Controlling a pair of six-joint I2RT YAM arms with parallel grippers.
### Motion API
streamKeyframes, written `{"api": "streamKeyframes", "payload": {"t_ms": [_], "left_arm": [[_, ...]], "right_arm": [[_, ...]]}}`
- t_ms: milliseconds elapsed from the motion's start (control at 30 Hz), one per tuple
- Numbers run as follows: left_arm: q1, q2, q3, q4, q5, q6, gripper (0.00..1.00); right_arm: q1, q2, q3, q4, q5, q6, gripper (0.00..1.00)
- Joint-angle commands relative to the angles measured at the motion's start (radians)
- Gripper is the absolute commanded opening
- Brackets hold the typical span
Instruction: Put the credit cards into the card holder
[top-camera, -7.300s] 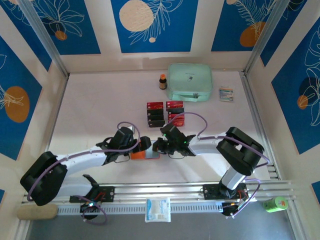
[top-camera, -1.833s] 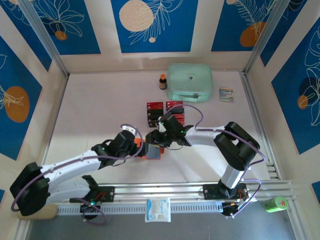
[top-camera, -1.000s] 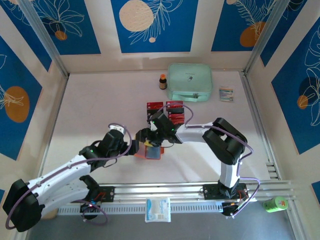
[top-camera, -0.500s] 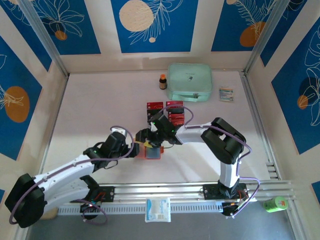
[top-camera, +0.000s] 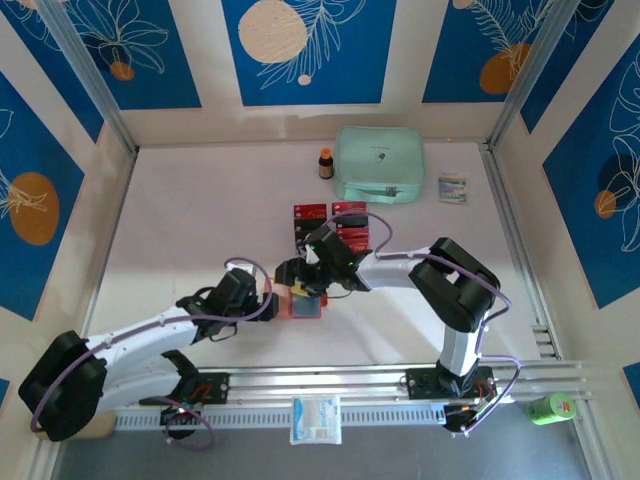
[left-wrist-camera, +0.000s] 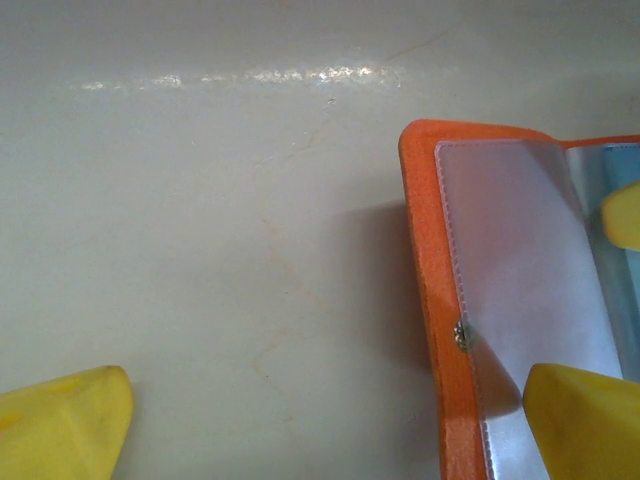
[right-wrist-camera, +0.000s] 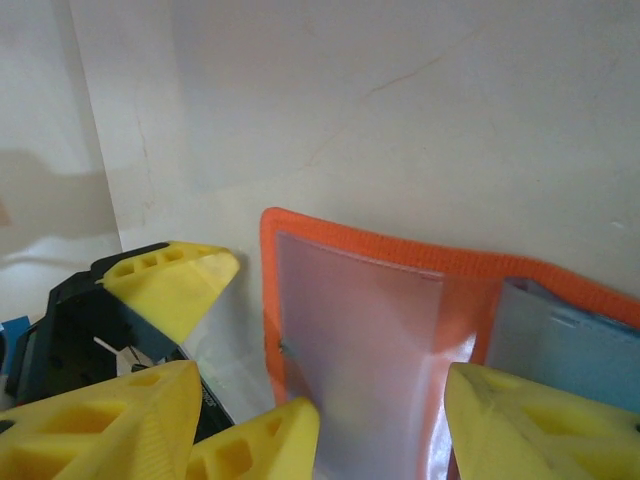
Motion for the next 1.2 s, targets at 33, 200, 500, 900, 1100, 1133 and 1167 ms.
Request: {"api": "streamKeyframes", "payload": {"t_ms": [33, 200, 500, 900, 1100, 1133, 1167], "left_arm": [[0.008, 0.039, 0.004, 0.011, -0.001, -0.031, 1.00], [0.009, 0.061, 0.013, 0.011, -0.010, -0.049, 1.00], [0.009, 0.028, 0.055, -0.017, -0.002, -0.042, 1.00], [0.007, 0.027, 0.133, -0.021, 0.053, -0.035, 0.99], [0.005, 0.065, 0.077, 0.004, 0.044, -0.056, 0.97], [0.005, 0.073, 0.065, 0.011, 0.042, -0.062, 0.96], [0.005, 0.080, 0.054, 0.018, 0.040, -0.066, 0.96]], "right_arm": [[-0.006, -0.052, -0.012, -0.055, 0.017, -0.039, 0.62], [0.001, -0.037, -0.001, -0.088, 0.017, -0.066, 0.44], [0.014, 0.029, 0.017, -0.081, 0.004, -0.071, 0.13], [0.011, 0.054, 0.004, -0.064, 0.000, -0.062, 0.11], [0.003, 0.033, 0.003, -0.068, -0.006, -0.069, 0.12], [-0.001, 0.025, 0.004, -0.074, -0.007, -0.073, 0.13], [-0.009, 0.014, 0.006, -0.082, -0.008, -0.081, 0.13]]}}
